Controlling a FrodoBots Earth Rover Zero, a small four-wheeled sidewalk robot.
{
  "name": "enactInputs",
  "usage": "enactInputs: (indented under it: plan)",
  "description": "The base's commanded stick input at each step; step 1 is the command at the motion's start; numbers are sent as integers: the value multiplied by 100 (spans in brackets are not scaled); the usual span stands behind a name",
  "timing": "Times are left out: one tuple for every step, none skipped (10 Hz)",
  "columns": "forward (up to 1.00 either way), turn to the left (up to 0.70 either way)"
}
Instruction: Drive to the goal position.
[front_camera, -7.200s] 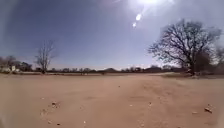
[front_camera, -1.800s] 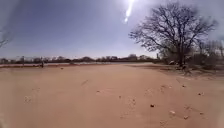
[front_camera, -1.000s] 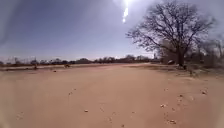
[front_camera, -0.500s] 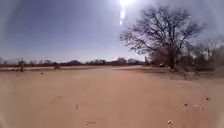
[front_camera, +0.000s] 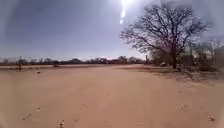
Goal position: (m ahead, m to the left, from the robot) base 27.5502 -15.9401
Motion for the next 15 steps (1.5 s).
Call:
enactInputs:
  plan:
    - [100,0]
    - [100,0]
    - [100,0]
    - [100,0]
    - [100,0]
    - [100,0]
    - [100,0]
    - [100,0]
    - [100,0]
    - [100,0]
    - [100,0]
    - [100,0]
    - [100,0]
    - [100,0]
    - [100,0]
